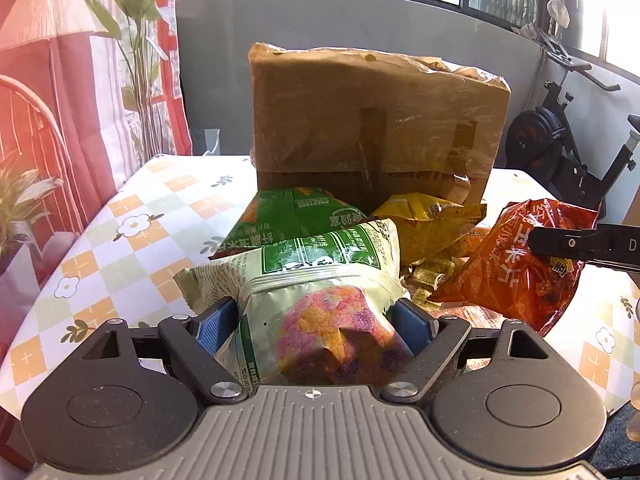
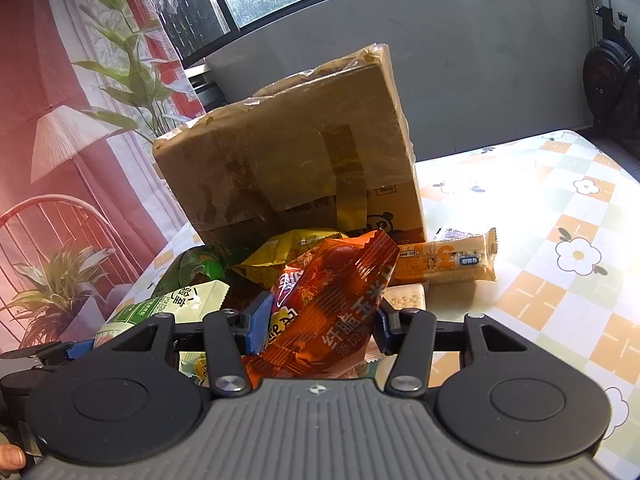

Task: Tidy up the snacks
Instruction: 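Lift both held bags up and carry them over the box, then open both tools to drop the bags into the box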

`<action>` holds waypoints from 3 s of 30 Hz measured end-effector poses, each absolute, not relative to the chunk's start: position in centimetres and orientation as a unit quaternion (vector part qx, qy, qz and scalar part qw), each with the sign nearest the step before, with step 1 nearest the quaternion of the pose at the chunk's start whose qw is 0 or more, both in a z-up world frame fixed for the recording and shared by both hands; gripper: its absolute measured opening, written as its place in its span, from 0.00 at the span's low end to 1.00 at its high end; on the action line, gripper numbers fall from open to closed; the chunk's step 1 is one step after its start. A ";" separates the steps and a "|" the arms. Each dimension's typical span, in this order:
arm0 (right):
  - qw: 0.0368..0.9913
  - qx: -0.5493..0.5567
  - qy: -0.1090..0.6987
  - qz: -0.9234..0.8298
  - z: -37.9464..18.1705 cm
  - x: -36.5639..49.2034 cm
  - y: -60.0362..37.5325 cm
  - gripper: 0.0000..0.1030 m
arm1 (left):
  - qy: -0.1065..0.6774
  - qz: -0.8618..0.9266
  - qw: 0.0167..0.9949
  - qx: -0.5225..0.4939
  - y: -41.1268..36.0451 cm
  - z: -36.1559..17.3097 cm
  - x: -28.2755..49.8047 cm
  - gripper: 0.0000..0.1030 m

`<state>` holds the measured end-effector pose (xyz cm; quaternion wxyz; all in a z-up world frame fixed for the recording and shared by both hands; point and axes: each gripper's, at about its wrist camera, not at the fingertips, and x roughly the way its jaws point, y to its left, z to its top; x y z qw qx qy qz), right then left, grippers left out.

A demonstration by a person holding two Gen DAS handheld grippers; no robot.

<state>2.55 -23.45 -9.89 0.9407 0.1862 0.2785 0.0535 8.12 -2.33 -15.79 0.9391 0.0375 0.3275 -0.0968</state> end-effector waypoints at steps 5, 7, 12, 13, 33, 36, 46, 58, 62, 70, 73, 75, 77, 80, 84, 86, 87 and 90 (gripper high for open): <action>0.951 0.171 0.251 0.051 -8.3 1.1 -23.1 0.51 | 0.300 -0.093 0.949 0.032 -1.8 -14.1 6.9 0.84; 0.956 0.164 0.239 0.049 -7.6 0.6 -23.1 0.51 | 0.286 -0.086 0.954 0.036 -1.6 -13.3 6.6 0.84; 0.964 0.154 0.211 0.042 -5.8 -0.1 -23.6 0.51 | 0.247 -0.080 0.965 0.038 -0.8 -10.5 6.2 0.84; 0.966 0.152 0.204 0.041 -5.3 -0.1 -23.7 0.51 | 0.242 -0.081 0.966 0.037 -0.6 -10.0 6.3 0.84; 0.990 0.066 0.116 0.044 3.2 9.9 -25.6 0.51 | 0.140 -0.126 0.980 0.060 -4.4 -0.3 15.6 0.85; 0.989 0.059 0.123 0.050 3.4 12.5 -26.0 0.51 | 0.136 -0.127 0.980 0.067 -5.6 0.3 18.0 0.85; 0.985 0.048 0.154 0.066 2.4 21.2 -26.9 0.51 | 0.162 -0.123 0.975 0.090 -9.1 -0.1 27.7 0.85; 0.975 0.049 0.205 0.070 -0.5 25.0 -27.2 0.68 | 0.198 -0.137 0.968 0.067 -9.9 -2.3 32.8 0.90; 0.975 0.054 0.205 0.072 -0.1 24.3 -26.9 0.68 | 0.206 -0.138 0.967 0.055 -8.6 -1.9 31.9 0.90; 0.972 0.074 0.214 0.061 0.0 20.8 -26.6 0.74 | 0.224 -0.132 0.965 0.030 -5.7 -1.9 27.9 0.91; 0.972 0.081 0.215 0.053 0.2 19.0 -26.6 0.79 | 0.235 -0.130 0.963 0.017 -4.3 -2.2 26.2 0.92; 0.971 0.087 0.215 0.052 0.1 17.7 -26.8 0.80 | 0.240 -0.125 0.963 0.015 -3.6 -2.7 24.9 0.92; 0.971 0.095 0.215 0.054 0.1 16.6 -26.9 0.82 | 0.244 -0.119 0.962 0.013 -3.1 -3.1 23.7 0.92; 0.969 0.111 0.213 0.056 -0.2 15.0 -27.3 0.85 | 0.244 -0.115 0.963 0.009 -2.3 -3.6 22.0 0.92; 0.968 0.115 0.217 0.054 -0.5 13.6 -27.4 0.85 | 0.236 -0.114 0.965 0.003 -1.3 -4.2 19.8 0.93; 0.969 0.109 0.217 0.053 -0.7 12.8 -27.4 0.86 | 0.235 -0.113 0.965 0.003 -0.9 -4.6 19.0 0.93; 0.969 0.108 0.217 0.055 -0.8 12.5 -27.4 0.85 | 0.237 -0.111 0.965 0.003 -0.7 -4.9 18.6 0.94; 0.966 0.116 0.218 0.071 -1.6 11.5 -27.8 0.86 | 0.242 -0.103 0.965 0.001 0.1 -5.6 17.9 0.94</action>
